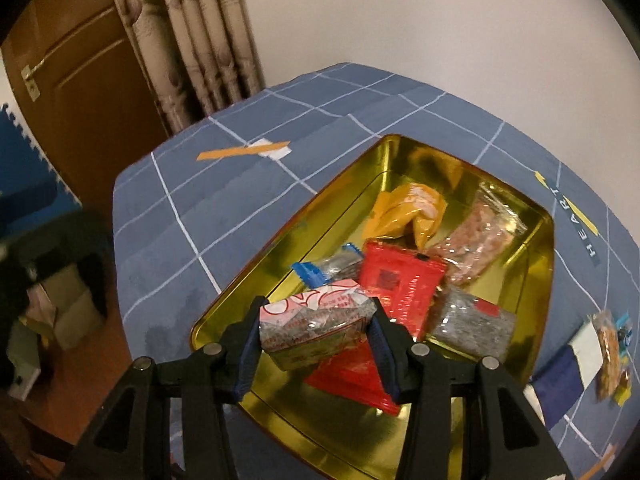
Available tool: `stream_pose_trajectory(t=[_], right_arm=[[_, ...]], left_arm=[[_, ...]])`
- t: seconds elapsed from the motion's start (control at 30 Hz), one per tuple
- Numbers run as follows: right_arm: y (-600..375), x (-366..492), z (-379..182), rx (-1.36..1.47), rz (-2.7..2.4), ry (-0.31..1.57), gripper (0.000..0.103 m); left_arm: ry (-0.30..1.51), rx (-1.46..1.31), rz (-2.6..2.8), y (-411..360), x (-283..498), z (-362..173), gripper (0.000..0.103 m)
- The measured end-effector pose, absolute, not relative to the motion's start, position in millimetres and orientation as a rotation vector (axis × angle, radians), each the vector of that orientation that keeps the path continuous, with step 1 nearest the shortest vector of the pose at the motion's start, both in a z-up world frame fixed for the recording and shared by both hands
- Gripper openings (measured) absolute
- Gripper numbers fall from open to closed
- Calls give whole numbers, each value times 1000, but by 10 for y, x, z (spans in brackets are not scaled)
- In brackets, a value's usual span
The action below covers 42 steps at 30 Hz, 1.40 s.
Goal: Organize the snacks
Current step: 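Carry the pink-and-white snack over the tin with the right gripper, then release the pink snack into the tin and withdraw the right gripper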
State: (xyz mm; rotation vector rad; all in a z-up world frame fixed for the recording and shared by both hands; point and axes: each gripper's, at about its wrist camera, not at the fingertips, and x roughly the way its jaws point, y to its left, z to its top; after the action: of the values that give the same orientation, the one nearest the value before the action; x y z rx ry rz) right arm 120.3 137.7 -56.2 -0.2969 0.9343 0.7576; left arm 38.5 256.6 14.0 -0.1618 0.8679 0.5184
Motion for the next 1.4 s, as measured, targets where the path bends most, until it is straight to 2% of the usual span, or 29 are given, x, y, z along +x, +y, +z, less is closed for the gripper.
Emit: stream_pose_trajectory(t=[0.5, 1.4], right_arm=[[1567, 1141, -622, -420, 731, 902, 49], [1460, 1204, -449, -370, 641, 867, 56]], left_arm=[[911, -241, 557, 2775, 378, 42, 86], [922, -252, 579, 2839, 385, -10, 86]])
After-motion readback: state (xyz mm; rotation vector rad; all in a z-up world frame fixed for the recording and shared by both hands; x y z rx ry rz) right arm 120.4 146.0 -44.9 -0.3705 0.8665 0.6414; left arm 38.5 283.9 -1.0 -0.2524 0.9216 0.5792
